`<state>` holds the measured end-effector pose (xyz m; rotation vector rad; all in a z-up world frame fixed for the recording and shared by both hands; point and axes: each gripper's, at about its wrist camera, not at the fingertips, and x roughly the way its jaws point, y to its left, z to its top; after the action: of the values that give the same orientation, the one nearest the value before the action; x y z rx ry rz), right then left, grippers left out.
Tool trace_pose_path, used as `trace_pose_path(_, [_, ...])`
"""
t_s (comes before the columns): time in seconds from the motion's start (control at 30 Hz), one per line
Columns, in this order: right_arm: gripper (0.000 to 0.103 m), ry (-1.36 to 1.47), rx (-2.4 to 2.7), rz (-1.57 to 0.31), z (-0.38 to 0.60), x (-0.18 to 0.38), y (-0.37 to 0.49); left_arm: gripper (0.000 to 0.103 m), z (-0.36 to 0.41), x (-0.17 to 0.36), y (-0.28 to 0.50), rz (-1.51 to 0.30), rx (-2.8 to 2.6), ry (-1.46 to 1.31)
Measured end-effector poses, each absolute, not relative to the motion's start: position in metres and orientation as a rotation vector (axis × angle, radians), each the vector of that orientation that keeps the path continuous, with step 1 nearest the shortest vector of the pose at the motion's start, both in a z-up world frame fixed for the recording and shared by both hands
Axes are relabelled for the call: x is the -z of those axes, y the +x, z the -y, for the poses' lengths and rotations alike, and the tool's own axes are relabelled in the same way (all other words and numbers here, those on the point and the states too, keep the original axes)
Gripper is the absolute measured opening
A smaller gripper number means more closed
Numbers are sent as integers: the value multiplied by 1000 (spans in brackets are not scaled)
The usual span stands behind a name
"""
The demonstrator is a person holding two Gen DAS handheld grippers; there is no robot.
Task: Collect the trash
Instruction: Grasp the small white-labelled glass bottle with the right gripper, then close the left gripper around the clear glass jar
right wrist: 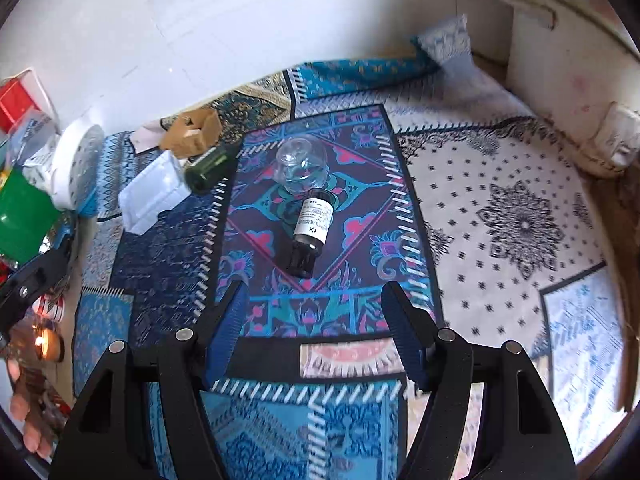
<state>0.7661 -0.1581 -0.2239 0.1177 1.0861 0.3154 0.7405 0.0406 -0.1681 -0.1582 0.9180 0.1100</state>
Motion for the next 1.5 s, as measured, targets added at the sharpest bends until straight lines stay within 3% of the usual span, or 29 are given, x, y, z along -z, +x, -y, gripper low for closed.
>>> trace_pose_path(0.17, [61,135,-321,-1116,144,244,798,91,-38,186,758,-959,-121,-137])
trace_pose_path(0.43, [28,147,-327,-1164,141,265,824,90,-33,208,789,-1002,-92,-139])
trace_pose_path(1.07, [27,231,-209,-1092,241,239,813,89,57,268,917,-1127,114,-167])
trace_pose_path(1.27, [27,232,-195,-1081,253,238,807,79,68,277,931,-1114,96,-145])
trace_pose_path(1.4, [27,229,-197,-1067,253,232,803,55,70,280,933,-1118,108,-134])
trace_pose_path(1.5, [27,226,-203,-1053,252,226,798,55,68,280,930,-1117,106,-144])
